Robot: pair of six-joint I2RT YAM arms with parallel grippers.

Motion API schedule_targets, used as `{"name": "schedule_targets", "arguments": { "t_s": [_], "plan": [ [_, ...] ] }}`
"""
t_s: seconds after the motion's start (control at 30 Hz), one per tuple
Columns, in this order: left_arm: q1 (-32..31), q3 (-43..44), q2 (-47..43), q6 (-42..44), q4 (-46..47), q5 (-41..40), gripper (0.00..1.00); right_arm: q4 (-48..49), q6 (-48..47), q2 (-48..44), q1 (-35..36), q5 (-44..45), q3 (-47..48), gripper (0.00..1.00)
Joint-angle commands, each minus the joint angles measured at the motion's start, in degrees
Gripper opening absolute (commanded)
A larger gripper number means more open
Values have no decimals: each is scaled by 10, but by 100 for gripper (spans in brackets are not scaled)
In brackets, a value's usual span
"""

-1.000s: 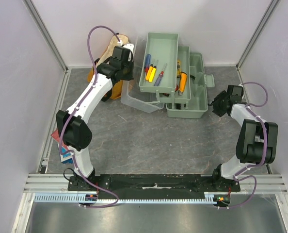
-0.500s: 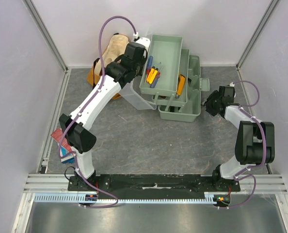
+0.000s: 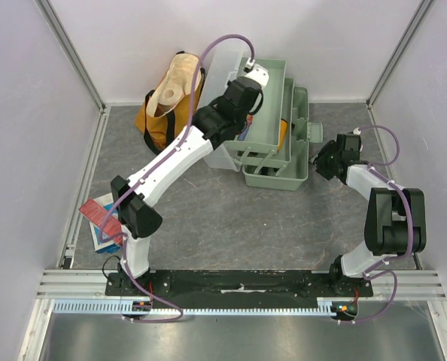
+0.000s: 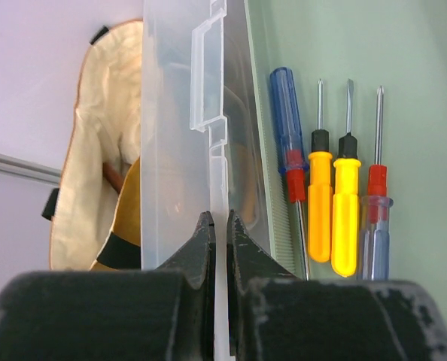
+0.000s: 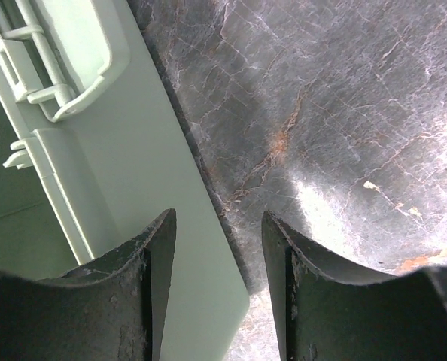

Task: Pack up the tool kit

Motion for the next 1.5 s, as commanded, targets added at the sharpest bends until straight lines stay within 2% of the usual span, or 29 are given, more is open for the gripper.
{"name": "schedule_targets", "arguments": {
  "t_s": [0.0, 0.37, 0.67, 0.8, 0.9, 1.03, 1.13, 1.3, 1.47],
  "plan": [
    [-47, 42, 5, 104, 95, -87, 2, 6, 4, 20, 14, 4, -6, 56],
    [-109, 46, 55, 229, 220, -169, 2, -12, -2, 44, 16, 8, 20, 54],
    [-149, 78, 112, 286, 267, -201, 2, -14, -2, 47, 16, 4, 19, 54],
    [-163, 74, 124, 301, 282, -232, 9, -13, -4, 42, 16, 9, 9, 54],
    [-174, 71, 124, 294, 281, -238, 16, -14, -5, 35, 16, 11, 3, 54],
    [-189, 70, 129, 288, 277, -238, 32, -13, -4, 34, 16, 13, -1, 54],
    [-198, 71, 128, 257, 246, -229, 39, -13, -3, 35, 16, 11, -1, 54],
    [-205, 75, 119, 165, 166, -170, 49, -12, -4, 36, 15, 12, 0, 54],
    [-204, 102, 106, 51, 61, -43, 56, -14, -3, 39, 9, 16, 3, 54]
  ]
}}
